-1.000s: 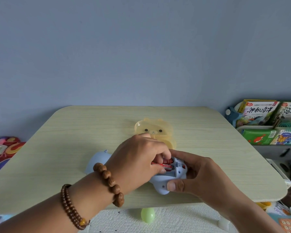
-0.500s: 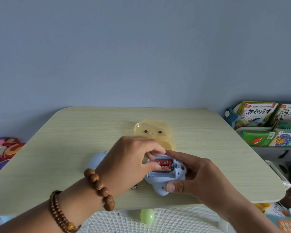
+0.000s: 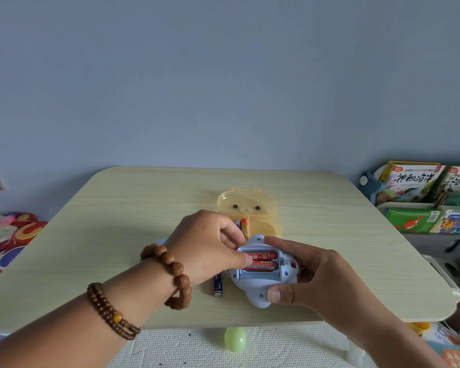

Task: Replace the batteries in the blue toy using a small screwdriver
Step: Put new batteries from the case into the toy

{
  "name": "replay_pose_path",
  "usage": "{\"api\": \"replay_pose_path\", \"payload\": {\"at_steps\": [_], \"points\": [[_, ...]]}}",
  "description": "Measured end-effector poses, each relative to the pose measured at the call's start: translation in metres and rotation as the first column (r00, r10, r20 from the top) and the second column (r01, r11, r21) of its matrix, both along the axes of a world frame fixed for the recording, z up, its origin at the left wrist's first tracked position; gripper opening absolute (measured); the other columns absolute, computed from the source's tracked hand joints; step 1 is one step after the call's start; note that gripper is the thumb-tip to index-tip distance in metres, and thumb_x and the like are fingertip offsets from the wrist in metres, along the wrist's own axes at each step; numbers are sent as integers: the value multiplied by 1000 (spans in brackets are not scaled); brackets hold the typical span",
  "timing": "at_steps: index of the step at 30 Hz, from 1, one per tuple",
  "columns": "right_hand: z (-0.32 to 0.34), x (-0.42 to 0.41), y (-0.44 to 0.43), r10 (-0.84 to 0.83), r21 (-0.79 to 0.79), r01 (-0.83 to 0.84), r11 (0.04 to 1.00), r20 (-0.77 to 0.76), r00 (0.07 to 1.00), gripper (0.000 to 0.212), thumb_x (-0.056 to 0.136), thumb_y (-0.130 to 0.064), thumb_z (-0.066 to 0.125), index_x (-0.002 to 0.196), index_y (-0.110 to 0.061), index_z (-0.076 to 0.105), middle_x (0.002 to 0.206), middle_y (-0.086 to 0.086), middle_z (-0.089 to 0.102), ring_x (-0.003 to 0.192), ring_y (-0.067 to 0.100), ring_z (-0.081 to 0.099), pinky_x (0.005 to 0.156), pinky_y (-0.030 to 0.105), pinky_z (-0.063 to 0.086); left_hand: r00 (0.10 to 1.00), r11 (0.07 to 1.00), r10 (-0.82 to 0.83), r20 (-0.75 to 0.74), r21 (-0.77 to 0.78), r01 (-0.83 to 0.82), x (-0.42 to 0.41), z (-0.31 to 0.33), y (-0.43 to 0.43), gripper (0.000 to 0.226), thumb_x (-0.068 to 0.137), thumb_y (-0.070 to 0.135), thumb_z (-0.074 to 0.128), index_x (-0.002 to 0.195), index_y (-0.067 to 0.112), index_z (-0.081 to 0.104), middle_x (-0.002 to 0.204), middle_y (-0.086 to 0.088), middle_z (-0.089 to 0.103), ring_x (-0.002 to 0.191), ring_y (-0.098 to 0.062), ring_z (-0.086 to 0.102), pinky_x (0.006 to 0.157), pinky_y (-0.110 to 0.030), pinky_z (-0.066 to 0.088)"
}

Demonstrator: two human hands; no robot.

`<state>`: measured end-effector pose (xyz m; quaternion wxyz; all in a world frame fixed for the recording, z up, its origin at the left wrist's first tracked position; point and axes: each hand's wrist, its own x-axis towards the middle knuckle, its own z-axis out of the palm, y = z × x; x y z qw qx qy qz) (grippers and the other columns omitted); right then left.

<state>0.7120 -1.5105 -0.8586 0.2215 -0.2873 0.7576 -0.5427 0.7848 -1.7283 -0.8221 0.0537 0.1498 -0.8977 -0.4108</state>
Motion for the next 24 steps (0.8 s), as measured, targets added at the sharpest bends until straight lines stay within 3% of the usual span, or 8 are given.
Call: {"api": "replay_pose_path", "payload": {"at_steps": [6, 10, 14, 16, 19, 21, 24], "points": [[1, 1, -1, -14, -1, 14, 1000, 17, 1000, 78, 55, -10, 95, 127, -27, 69, 110, -7, 80, 103, 11, 76, 86, 20, 58, 1000, 1000, -1, 22, -15, 1, 0, 3, 1, 30, 56, 34, 94, 80, 31, 76, 74, 13, 74, 68, 3, 69, 68, -19, 58], [2, 2, -1, -29, 4, 29, 1000, 27, 999, 79, 55, -13, 96, 127, -29, 69, 113, -6, 79, 106, 14, 75, 100, 37, 56, 1000, 1000, 5, 16, -16, -4, -1, 4, 4, 31, 56, 31, 94, 80, 31, 75, 75, 13, 74, 68, 3, 69, 67, -17, 56], [3, 4, -2, -36, 1, 36, 999, 35, 999, 79, 54, -15, 95, 127, -29, 69, 113, -4, 79, 106, 15, 75, 102, 42, 56, 999, 999, -51, -1, 12, 51, 5, 3, -4, 38, 56, 44, 93, 88, 34, 73, 84, 15, 75, 67, 5, 66, 74, -23, 57], [3, 5, -2, -29, -2, 30, 1000, 27, 999, 77, 56, -14, 95, 127, -30, 69, 112, -5, 79, 105, 15, 75, 101, 41, 56, 993, 992, -117, 34, -52, 119, 12, 7, -12, 56, 55, 53, 90, 104, 38, 67, 97, 19, 71, 74, 6, 62, 76, -19, 52], [2, 5, -1, -32, 11, 32, 999, 11, 999, 76, 57, -17, 95, 127, -33, 69, 111, -8, 79, 104, 11, 75, 99, 35, 57, 971, 938, -183, 153, -267, 219, 24, 9, -22, 82, 54, 58, 89, 125, 42, 51, 115, 25, 54, 92, 14, 50, 73, -7, 39], [2, 5, -1, -35, 20, 35, 999, 1, 999, 78, 56, -19, 95, 128, -33, 68, 111, -10, 79, 103, 9, 75, 98, 32, 57, 961, 912, -206, 185, -321, 257, 30, 6, -21, 87, 55, 59, 87, 129, 43, 44, 117, 26, 48, 94, 16, 46, 74, -6, 36], [3, 5, -1, -27, 18, 27, 999, -8, 1000, 77, 58, -18, 95, 129, -32, 68, 110, -11, 79, 102, 8, 75, 92, 24, 58, 961, 895, -214, 177, -358, 265, 33, -1, -14, 83, 60, 56, 85, 131, 41, 45, 117, 26, 50, 97, 7, 50, 83, -12, 42]]}}
